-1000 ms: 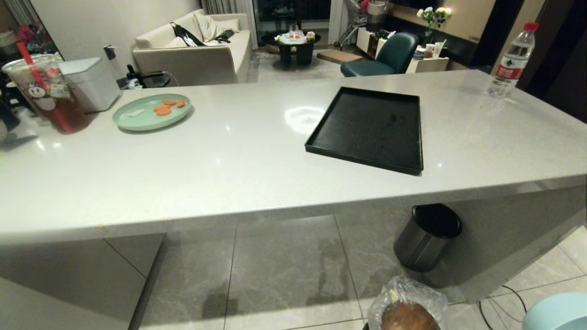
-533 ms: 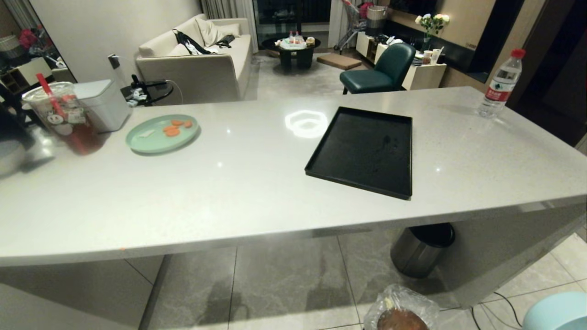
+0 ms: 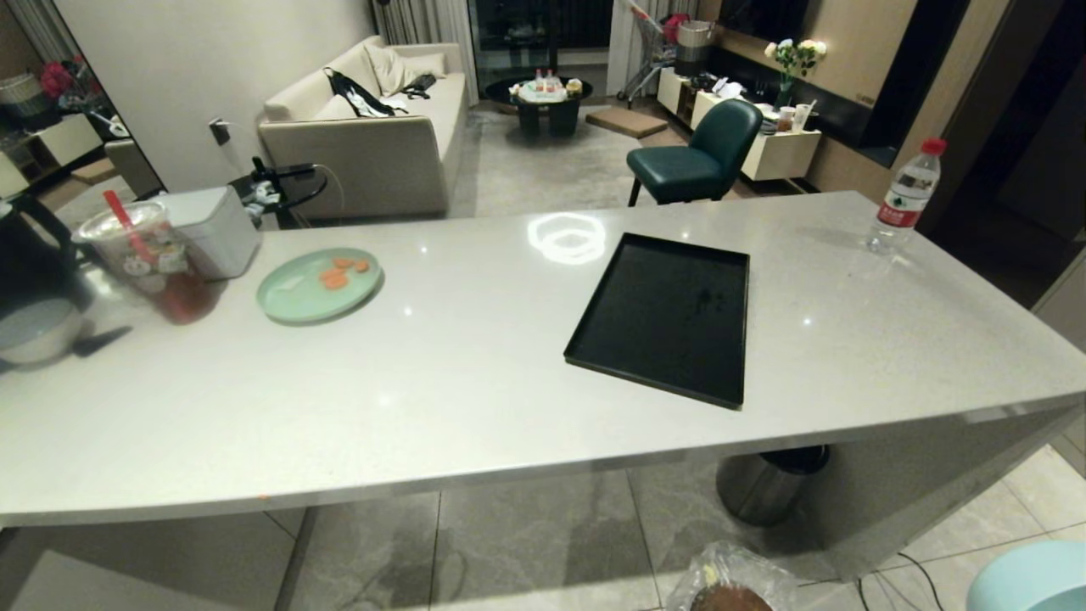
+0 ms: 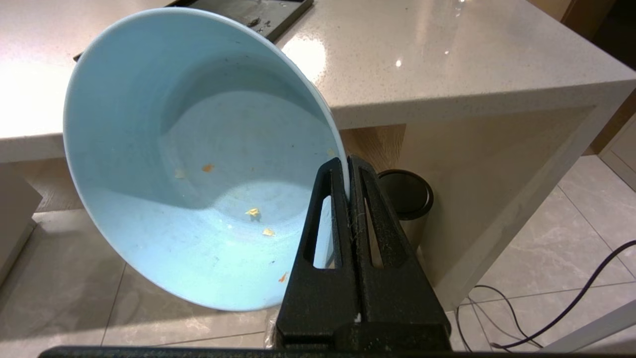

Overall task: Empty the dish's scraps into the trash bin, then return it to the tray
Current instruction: Put the bowl back to the table

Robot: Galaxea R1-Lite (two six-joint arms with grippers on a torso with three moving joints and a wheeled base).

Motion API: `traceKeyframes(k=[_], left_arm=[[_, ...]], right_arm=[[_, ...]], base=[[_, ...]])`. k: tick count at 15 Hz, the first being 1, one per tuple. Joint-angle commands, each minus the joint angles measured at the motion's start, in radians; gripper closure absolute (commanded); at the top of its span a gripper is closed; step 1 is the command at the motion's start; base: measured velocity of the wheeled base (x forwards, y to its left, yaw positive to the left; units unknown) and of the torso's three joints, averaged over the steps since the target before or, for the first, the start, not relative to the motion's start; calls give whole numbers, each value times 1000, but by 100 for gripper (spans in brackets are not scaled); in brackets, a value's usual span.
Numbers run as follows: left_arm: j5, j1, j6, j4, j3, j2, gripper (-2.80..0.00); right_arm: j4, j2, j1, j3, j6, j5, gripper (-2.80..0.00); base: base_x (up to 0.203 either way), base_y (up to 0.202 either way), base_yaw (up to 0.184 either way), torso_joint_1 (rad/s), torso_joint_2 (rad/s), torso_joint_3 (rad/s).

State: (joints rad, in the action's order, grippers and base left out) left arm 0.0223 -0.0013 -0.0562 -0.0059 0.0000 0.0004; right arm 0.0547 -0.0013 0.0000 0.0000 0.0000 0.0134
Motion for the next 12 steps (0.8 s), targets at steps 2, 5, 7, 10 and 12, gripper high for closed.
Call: traceKeyframes(k=[2,5,7,10,12], left_arm=[[1,1,-1,0,0,1,0],[1,0,-1,0,0,1,0],[1,1,-1,0,0,1,0],[1,0,-1,0,0,1,0],[1,0,-1,0,0,1,0]], right_arm=[[2,1,0,0,-2,0,0],[1,1,0,0,-2,0,0],[1,1,0,0,0,0,0],[1,1,0,0,0,0,0],[1,1,0,0,2,0,0]], base=[[0,0,0,162,-391,-234],[0,0,0,149,-351,-209],[0,0,0,141,-332,-192],[0,0,0,144,-340,-190],[0,0,0,98,-229,-113]])
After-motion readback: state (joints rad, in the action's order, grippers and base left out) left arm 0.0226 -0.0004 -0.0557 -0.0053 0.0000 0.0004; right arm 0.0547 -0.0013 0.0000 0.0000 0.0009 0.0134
